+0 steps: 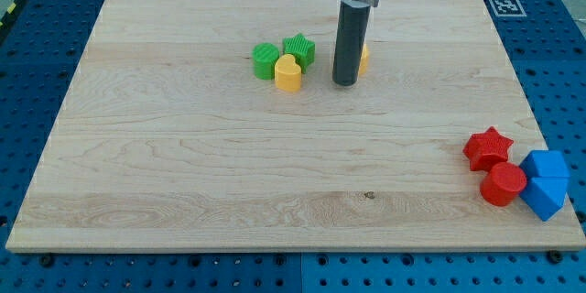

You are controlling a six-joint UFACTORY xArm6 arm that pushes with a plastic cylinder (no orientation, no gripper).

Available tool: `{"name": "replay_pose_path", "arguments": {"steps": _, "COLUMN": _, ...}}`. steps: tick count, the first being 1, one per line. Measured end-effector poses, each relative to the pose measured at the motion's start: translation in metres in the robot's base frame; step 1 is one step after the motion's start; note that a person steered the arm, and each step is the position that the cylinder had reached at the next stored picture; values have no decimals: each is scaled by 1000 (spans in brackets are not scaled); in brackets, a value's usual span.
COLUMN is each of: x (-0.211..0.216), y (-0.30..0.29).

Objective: Move the yellow heart a bit towards the center left

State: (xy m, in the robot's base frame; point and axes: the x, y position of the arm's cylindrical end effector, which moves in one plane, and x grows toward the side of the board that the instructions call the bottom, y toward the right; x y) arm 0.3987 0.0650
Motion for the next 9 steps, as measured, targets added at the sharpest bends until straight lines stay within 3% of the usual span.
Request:
{"name": "replay_pose_path", "arguments": {"steps": 4, "x": 2, "y": -12}}
{"name": "replay_pose_path", "arguments": {"steps": 9, "x": 6, "y": -135}}
